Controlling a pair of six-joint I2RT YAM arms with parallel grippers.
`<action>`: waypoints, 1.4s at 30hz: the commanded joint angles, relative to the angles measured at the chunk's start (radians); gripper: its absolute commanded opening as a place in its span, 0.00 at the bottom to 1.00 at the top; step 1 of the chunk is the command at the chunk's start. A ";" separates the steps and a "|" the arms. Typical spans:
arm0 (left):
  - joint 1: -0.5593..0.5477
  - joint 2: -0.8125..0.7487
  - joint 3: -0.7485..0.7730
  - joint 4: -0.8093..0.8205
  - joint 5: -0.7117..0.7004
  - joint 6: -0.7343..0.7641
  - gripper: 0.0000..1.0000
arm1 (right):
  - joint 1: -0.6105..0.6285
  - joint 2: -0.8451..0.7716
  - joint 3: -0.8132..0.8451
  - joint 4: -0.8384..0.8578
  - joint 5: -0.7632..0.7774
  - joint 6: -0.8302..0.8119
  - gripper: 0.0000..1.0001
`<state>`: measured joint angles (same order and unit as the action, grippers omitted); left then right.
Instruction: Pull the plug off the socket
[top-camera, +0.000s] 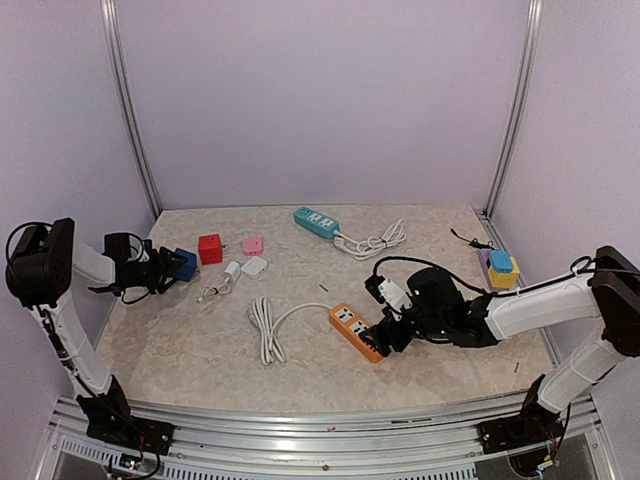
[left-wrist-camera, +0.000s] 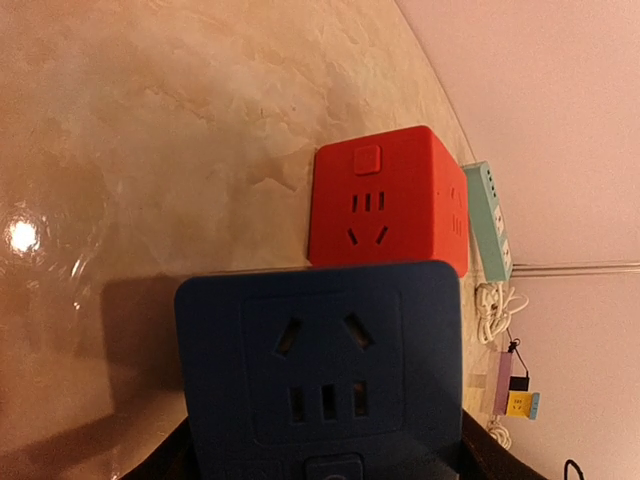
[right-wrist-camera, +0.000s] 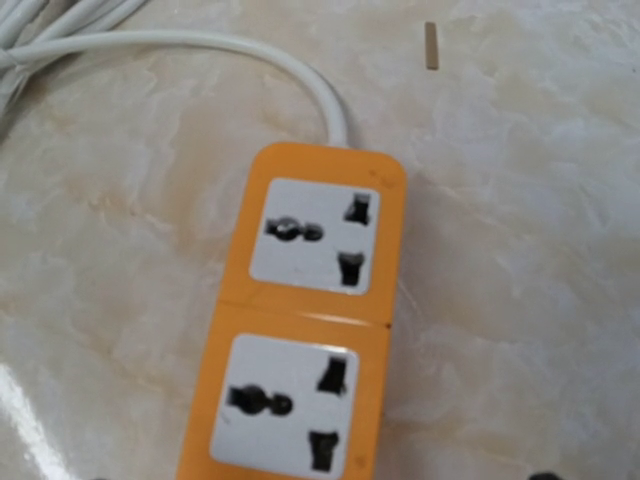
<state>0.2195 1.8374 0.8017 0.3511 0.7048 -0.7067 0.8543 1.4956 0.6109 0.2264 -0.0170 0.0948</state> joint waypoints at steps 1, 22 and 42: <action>0.007 0.001 0.021 -0.047 -0.016 0.004 0.70 | -0.005 -0.012 0.025 -0.028 0.030 -0.001 0.89; -0.049 -0.268 -0.049 -0.309 -0.268 0.072 0.99 | -0.006 0.018 0.040 -0.061 0.082 -0.003 0.89; -0.373 -0.697 -0.012 -0.533 -0.486 0.100 0.99 | 0.062 0.255 0.270 -0.326 0.160 0.011 0.89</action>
<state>-0.1150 1.1687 0.7544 -0.1246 0.2764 -0.6304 0.9070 1.6756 0.8337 0.0013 0.1188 0.1055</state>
